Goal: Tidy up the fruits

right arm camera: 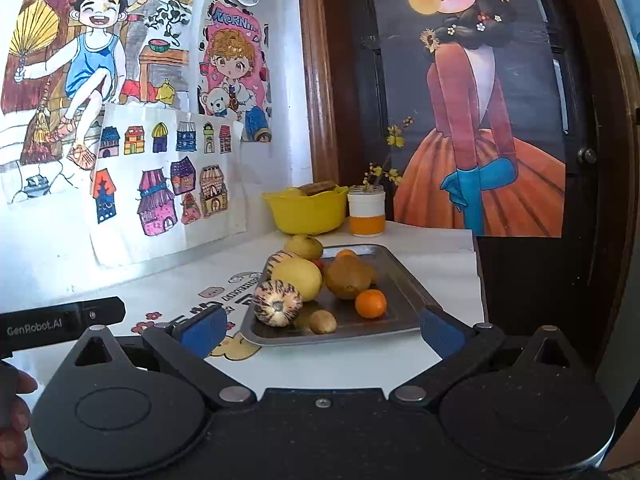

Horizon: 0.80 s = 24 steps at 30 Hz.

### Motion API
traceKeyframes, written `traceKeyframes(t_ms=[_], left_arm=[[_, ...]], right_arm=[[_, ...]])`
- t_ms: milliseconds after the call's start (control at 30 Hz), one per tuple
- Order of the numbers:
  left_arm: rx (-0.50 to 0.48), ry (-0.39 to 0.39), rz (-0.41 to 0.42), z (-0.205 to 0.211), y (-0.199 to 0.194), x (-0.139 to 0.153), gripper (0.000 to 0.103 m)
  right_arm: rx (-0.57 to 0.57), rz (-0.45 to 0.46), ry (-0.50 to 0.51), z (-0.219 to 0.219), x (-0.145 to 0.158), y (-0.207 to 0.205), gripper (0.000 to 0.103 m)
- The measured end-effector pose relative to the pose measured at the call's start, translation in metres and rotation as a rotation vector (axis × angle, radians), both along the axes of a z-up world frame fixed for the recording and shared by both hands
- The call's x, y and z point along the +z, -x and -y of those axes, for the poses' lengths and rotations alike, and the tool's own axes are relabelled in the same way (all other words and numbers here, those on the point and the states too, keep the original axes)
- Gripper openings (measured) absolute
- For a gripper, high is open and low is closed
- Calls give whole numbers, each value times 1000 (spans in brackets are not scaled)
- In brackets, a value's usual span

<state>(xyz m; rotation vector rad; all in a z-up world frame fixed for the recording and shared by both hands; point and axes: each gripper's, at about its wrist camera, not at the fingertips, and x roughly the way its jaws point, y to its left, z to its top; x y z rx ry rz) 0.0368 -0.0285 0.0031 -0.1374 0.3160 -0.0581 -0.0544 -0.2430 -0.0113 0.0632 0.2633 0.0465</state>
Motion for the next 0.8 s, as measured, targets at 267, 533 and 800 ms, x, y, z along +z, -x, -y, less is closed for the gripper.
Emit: traceKeyframes(t_ms=[267, 533, 800], left_arm=[[-20, -31, -23, 5, -1, -11, 103], [-22, -35, -40, 4, -1, -15, 103], [-18, -36, -40, 2, 1, -15, 103]], right_arm=[[1, -39, 8, 0, -15, -4, 102], [1, -46, 6, 0, -19, -3, 102], [6, -51, 10, -2, -19, -3, 102]])
